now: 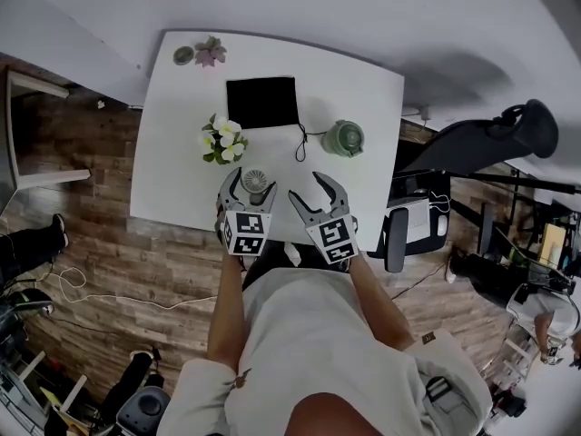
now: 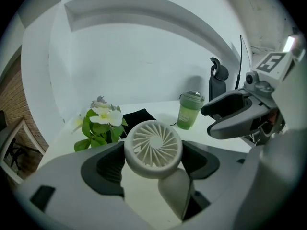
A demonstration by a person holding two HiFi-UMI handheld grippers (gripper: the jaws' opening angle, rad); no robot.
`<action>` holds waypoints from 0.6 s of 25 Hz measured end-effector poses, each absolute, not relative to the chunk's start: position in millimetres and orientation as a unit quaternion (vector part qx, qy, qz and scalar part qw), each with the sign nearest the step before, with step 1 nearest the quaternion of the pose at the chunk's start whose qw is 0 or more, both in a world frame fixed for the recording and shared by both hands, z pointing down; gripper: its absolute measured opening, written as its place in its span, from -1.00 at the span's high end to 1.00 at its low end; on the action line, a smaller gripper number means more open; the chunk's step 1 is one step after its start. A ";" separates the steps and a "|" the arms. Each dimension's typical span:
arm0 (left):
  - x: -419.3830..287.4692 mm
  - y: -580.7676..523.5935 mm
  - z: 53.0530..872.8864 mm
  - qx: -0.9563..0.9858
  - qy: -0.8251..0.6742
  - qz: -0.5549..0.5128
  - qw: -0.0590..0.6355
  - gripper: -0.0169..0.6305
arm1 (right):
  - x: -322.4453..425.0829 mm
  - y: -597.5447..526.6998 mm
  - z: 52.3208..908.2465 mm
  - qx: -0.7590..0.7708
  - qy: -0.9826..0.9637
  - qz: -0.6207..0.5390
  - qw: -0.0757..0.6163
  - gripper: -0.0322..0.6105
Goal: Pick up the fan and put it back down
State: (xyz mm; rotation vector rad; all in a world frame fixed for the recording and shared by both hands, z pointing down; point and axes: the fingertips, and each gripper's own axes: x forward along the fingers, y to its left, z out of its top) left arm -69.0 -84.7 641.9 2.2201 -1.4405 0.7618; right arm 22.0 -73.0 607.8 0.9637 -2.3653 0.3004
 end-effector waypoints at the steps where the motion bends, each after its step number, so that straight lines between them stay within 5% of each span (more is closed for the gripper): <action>1: -69.7 -85.5 635.8 0.791 -0.517 0.267 0.188 -0.17 | 22.2 -74.5 603.4 0.361 -0.884 0.108 0.277 0.03; 15: -75.9 -99.7 530.0 0.798 -0.562 0.194 0.098 -0.17 | 26.2 -95.7 524.3 0.387 -0.895 0.050 0.213 0.03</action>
